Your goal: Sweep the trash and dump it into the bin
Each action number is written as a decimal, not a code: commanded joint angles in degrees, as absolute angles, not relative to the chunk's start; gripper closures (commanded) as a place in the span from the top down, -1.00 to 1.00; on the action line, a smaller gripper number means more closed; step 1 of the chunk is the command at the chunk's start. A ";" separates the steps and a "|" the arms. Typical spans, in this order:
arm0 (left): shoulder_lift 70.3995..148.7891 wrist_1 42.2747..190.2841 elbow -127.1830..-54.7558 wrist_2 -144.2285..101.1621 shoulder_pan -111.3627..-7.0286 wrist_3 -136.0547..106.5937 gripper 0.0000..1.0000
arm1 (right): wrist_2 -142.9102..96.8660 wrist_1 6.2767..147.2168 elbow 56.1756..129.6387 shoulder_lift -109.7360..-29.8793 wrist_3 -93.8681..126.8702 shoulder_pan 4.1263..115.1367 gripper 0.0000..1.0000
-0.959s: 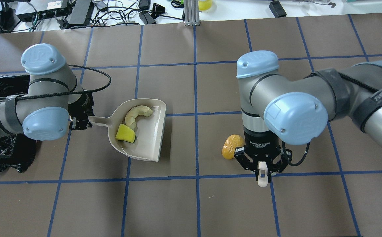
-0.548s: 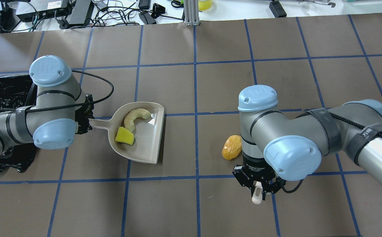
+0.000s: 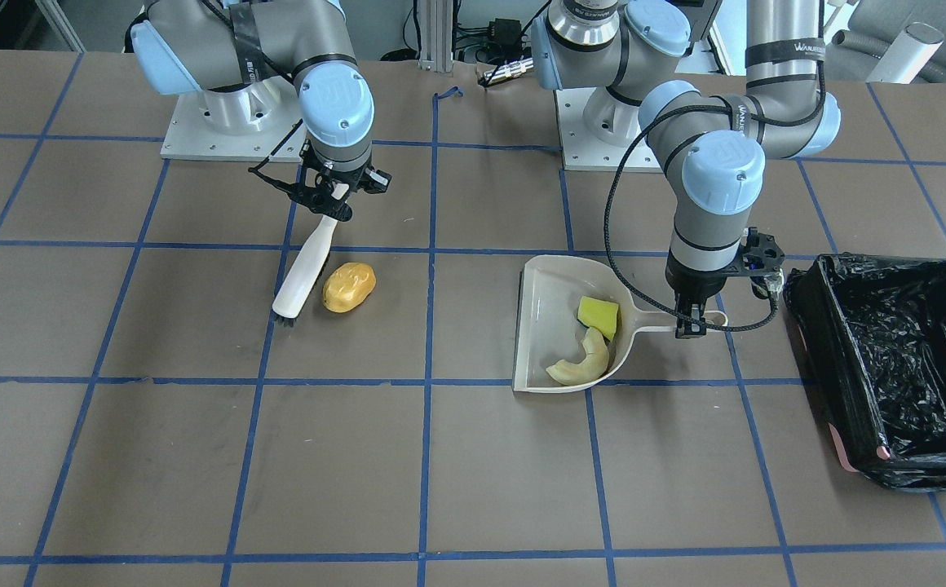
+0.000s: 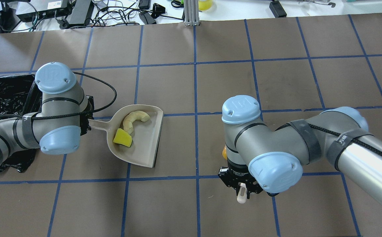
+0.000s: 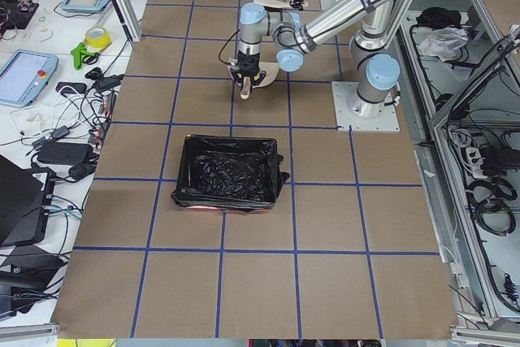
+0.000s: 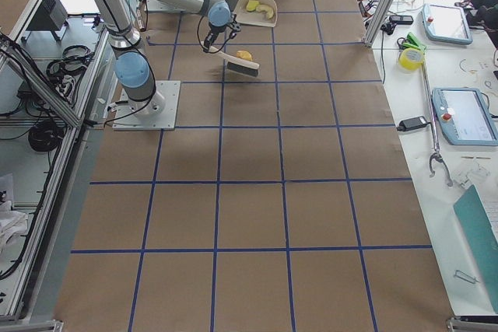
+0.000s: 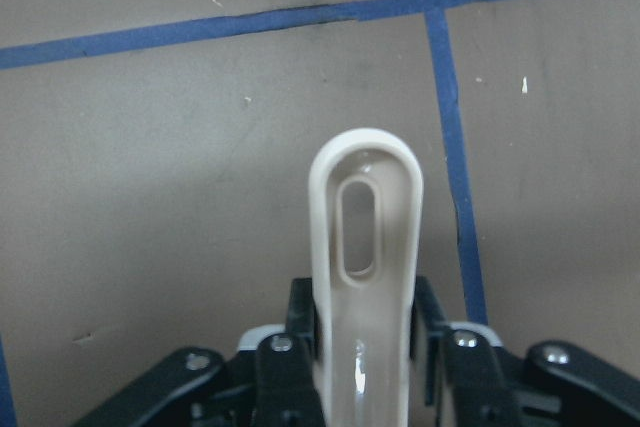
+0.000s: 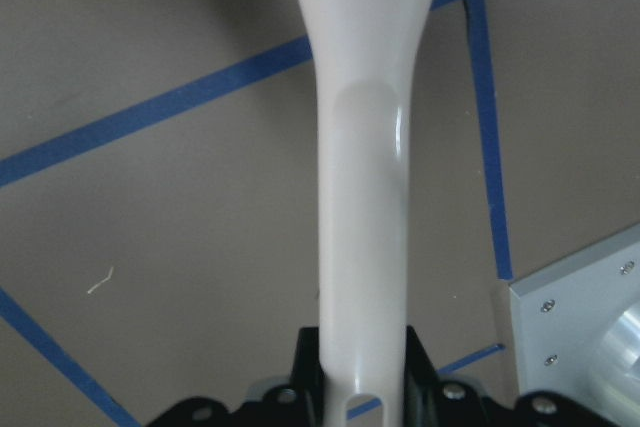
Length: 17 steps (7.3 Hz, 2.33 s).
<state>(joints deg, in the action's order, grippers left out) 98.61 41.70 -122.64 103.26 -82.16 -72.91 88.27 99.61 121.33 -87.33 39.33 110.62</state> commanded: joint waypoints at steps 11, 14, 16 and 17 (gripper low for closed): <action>100.81 36.47 -123.58 104.68 -82.44 -73.30 -1.00 | 76.21 105.38 96.45 -65.68 45.18 125.67 -0.93; 101.16 36.39 -123.40 104.59 -82.44 -73.30 -1.00 | 74.62 105.82 86.07 -58.47 44.48 128.76 -0.93; 101.25 36.39 -123.40 104.59 -82.44 -73.30 -1.00 | 73.66 106.52 84.82 -57.92 44.30 129.29 -0.93; 101.25 36.39 -123.40 104.50 -82.44 -73.30 -1.00 | 72.87 107.05 84.21 -57.75 44.04 129.29 -0.93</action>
